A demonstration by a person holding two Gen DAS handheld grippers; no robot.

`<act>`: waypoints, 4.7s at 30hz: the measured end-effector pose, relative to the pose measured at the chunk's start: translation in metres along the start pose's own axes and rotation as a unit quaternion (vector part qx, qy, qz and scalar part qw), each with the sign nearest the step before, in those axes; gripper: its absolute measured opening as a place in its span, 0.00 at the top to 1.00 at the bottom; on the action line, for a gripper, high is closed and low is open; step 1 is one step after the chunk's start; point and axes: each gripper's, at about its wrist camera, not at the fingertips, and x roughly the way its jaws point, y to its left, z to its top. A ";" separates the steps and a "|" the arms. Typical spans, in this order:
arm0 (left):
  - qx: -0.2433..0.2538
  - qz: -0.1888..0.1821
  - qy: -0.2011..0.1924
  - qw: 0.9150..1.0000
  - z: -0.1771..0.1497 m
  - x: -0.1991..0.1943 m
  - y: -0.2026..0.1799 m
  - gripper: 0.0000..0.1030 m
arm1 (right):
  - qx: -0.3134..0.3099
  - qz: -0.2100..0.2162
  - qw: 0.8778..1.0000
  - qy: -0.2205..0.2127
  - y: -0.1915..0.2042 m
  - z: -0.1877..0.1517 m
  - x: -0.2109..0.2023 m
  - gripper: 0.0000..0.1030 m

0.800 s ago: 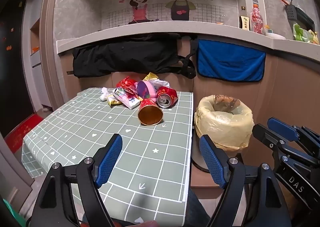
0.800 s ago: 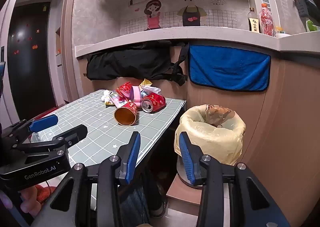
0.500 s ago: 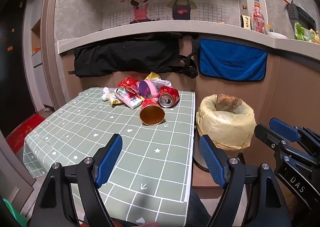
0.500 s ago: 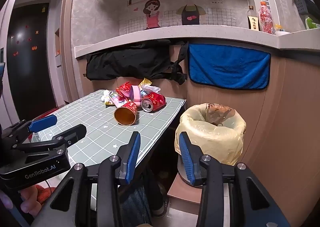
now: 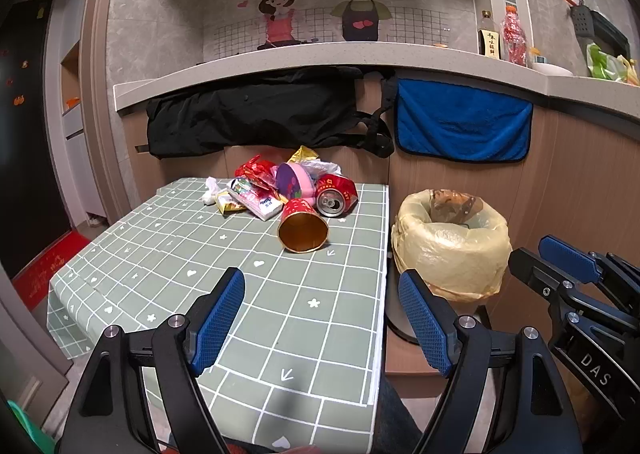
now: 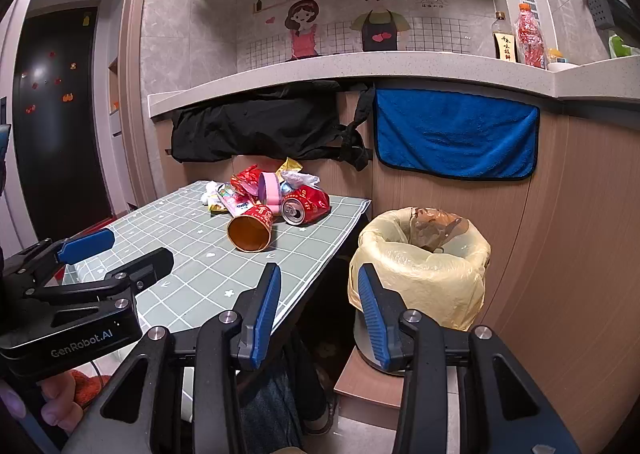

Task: Collect trash

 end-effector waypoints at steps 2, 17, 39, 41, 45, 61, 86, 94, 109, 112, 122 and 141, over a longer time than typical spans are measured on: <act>0.000 -0.001 0.000 1.000 0.001 0.002 0.001 0.23 | 0.001 -0.001 1.000 0.000 0.000 0.000 0.000 0.62; 0.001 0.003 -0.004 1.000 0.000 -0.004 -0.004 0.23 | 0.006 0.000 1.000 -0.004 -0.003 0.001 -0.003 0.62; 0.002 0.003 -0.005 1.000 0.000 -0.004 -0.005 0.23 | 0.012 0.001 1.000 -0.004 -0.005 0.001 -0.002 0.62; 0.002 0.002 -0.005 1.000 0.000 -0.004 -0.005 0.23 | 0.013 0.002 1.000 -0.004 -0.005 0.001 -0.002 0.62; 0.002 0.003 -0.005 1.000 0.001 -0.005 -0.006 0.23 | 0.013 0.002 1.000 -0.004 -0.006 0.001 -0.003 0.62; 0.001 0.002 -0.005 1.000 0.000 -0.005 -0.006 0.23 | 0.013 0.004 1.000 -0.001 -0.006 -0.001 0.000 0.62; -0.003 -0.038 0.000 0.999 0.033 0.081 0.061 0.33 | -0.016 0.011 1.000 0.024 -0.001 0.044 0.091 0.62; 0.014 -0.075 0.096 0.992 0.039 0.185 0.073 0.53 | 0.016 0.028 0.998 0.061 -0.006 0.063 0.164 0.62; -0.046 -0.143 0.140 0.979 0.051 0.277 0.092 0.94 | 0.014 0.025 0.993 0.110 -0.009 0.068 0.244 0.62; -0.058 -0.132 0.115 0.983 0.058 0.270 0.108 0.95 | -0.004 0.034 0.993 0.113 0.003 0.075 0.261 0.62; -0.133 -0.073 0.092 0.984 0.067 0.251 0.194 0.95 | -0.029 0.111 0.982 0.147 0.057 0.109 0.335 0.62; -0.158 -0.043 0.065 0.984 0.081 0.228 0.218 0.95 | -0.015 0.149 0.974 0.173 0.083 0.129 0.378 0.72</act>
